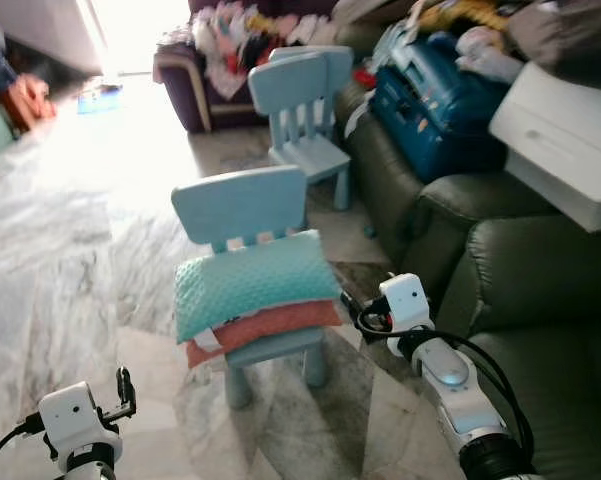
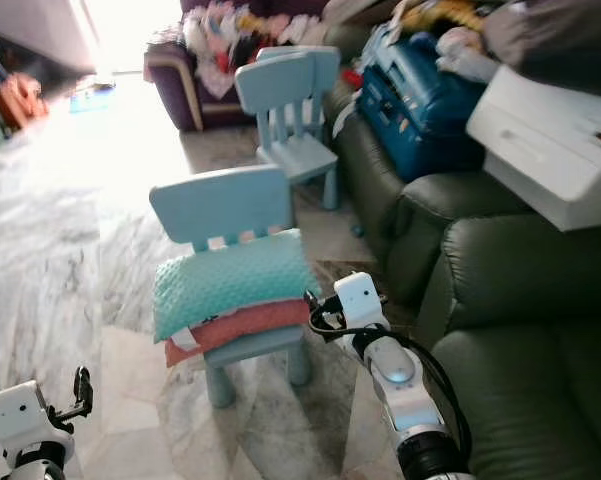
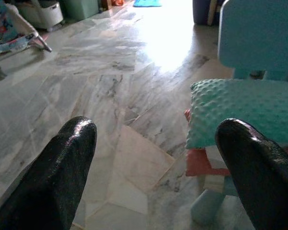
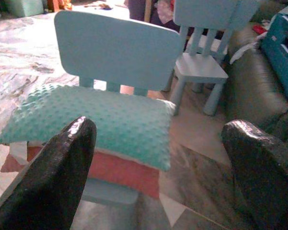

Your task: Move the pillow to the sofa

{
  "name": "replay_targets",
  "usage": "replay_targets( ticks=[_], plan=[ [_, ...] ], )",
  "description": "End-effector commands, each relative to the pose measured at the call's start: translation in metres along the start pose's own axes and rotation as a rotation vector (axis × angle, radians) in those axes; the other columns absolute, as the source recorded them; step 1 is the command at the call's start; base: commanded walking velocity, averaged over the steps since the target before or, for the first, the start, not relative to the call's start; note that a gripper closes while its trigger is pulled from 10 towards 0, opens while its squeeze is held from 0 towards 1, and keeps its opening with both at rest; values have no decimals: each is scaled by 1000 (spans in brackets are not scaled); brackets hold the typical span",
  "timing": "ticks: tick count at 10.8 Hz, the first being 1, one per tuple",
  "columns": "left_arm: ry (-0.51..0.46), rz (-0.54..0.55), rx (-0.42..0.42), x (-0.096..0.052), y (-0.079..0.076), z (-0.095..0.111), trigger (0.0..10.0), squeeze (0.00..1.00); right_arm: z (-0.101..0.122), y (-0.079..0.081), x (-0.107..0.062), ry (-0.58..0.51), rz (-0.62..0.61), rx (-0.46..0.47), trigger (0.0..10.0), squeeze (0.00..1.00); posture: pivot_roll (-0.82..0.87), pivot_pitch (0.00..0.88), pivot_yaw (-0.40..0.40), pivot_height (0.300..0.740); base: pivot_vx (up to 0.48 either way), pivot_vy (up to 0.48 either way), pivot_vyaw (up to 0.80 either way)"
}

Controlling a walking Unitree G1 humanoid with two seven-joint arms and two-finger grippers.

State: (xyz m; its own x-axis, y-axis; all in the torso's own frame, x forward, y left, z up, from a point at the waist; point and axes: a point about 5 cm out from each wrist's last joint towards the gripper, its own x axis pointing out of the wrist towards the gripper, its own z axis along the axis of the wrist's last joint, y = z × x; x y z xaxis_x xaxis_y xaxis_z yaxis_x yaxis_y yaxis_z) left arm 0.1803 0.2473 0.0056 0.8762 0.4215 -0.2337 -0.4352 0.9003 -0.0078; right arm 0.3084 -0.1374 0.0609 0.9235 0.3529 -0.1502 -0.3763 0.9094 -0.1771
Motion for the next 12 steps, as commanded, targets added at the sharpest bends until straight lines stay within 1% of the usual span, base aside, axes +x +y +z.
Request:
replay_targets(
  ticks=[1, 10, 11, 12],
  plan=[
    [4, -7, 14, 0, 2, -1, 10000, 0, 2, 1, 2, -6, 6, 4, 10000, 0, -148, 65, 29, 740, 349, 0, 0],
    [12, -2, 7, -2, 2, -5, 10000, 0, 1, 1, 2, -4, 13, -2, 10000, 0, -149, 69, 23, 740, 349, 0, 0],
    [23, 10, -12, -2, 3, -6, 10000, 0, 1, 1, 2, -3, 15, 0, 10000, 0, -149, 69, 23, 740, 281, 0, 0],
    [25, 21, -10, -2, 5, -6, 10000, 0, 1, 2, 2, -5, 19, 5, 10000, 0, -148, 70, 23, 740, 0, 0, 0]
  ],
)
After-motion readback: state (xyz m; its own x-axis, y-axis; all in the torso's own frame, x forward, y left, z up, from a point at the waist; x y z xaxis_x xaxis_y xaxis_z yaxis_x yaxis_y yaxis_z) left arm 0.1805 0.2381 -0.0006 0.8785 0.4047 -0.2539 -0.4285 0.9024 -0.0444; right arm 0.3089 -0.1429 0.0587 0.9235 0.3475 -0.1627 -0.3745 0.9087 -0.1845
